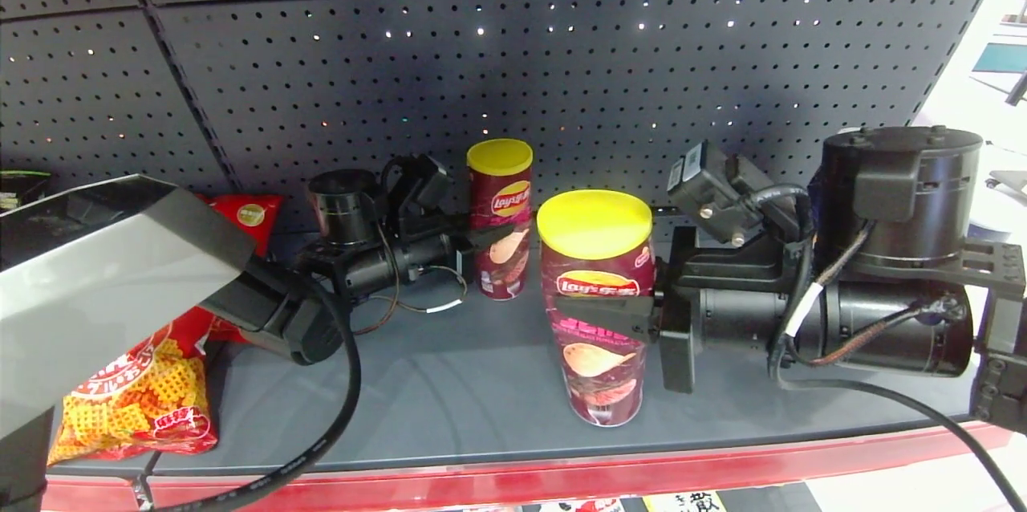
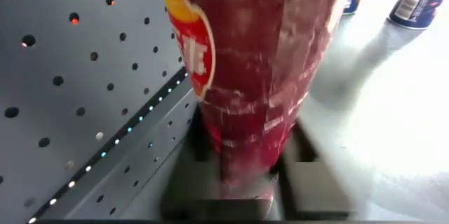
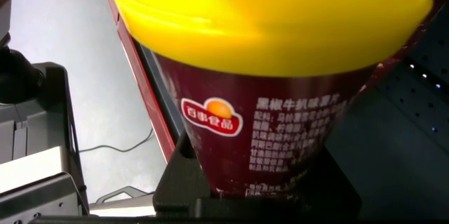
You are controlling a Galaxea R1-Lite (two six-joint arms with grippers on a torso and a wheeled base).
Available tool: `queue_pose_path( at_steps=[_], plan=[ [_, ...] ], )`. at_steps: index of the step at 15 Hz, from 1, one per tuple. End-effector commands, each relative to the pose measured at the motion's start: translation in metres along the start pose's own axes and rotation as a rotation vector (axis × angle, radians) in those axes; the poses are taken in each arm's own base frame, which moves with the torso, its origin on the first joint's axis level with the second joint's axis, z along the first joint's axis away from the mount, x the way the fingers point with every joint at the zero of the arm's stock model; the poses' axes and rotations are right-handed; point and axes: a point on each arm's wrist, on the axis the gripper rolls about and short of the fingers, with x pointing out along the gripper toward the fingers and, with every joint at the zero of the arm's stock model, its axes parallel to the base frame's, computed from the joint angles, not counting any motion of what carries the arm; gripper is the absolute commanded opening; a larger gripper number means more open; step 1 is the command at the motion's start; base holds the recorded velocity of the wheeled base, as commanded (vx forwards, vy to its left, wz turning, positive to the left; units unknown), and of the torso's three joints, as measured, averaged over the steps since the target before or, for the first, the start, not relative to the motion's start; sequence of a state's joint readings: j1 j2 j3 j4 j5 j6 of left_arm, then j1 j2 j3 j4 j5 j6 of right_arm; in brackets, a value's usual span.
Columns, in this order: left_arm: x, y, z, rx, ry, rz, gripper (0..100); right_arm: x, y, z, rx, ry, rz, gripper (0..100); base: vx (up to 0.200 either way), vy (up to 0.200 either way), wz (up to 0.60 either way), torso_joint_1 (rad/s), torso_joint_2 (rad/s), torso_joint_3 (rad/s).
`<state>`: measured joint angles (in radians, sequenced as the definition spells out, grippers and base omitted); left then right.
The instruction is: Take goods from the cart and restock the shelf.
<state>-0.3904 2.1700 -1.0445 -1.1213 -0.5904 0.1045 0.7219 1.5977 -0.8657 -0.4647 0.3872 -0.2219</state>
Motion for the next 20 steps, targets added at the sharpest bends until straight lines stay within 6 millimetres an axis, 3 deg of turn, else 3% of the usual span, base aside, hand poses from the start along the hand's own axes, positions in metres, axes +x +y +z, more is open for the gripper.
queue_pose_path(
  at_steps=[1, 4, 9, 12, 20],
  plan=[
    [0.000, 0.000, 0.004, 0.007, -0.011, 0.000, 0, 0.001, 0.000, 0.000, 0.000, 0.001, 0.002, 0, 0.000, 0.000, 0.00, 0.000, 0.00, 0.000],
    [-0.006, -0.012, 0.022, 0.024, -0.039, -0.017, 0, 0.003, -0.002, 0.000, -0.002, -0.007, -0.005, 0, 0.000, 0.000, 0.00, 0.000, 0.00, 0.000],
    [-0.053, -0.058, 0.038, 0.000, 0.001, -0.078, 0, 0.001, -0.017, -0.003, 0.011, 0.004, -0.073, 0, 0.000, 0.000, 0.00, 0.000, 0.00, 0.000],
    [-0.078, -0.078, 0.030, -0.036, 0.059, -0.094, 0, 0.001, -0.020, -0.002, 0.009, -0.002, -0.082, 0, 0.000, 0.000, 0.00, 0.000, 0.00, 0.000],
    [-0.075, -0.105, 0.026, -0.054, 0.081, -0.170, 0, -0.001, -0.034, 0.000, 0.016, -0.008, -0.134, 0, 0.000, 0.000, 0.00, 0.000, 0.00, 0.000]
  ],
)
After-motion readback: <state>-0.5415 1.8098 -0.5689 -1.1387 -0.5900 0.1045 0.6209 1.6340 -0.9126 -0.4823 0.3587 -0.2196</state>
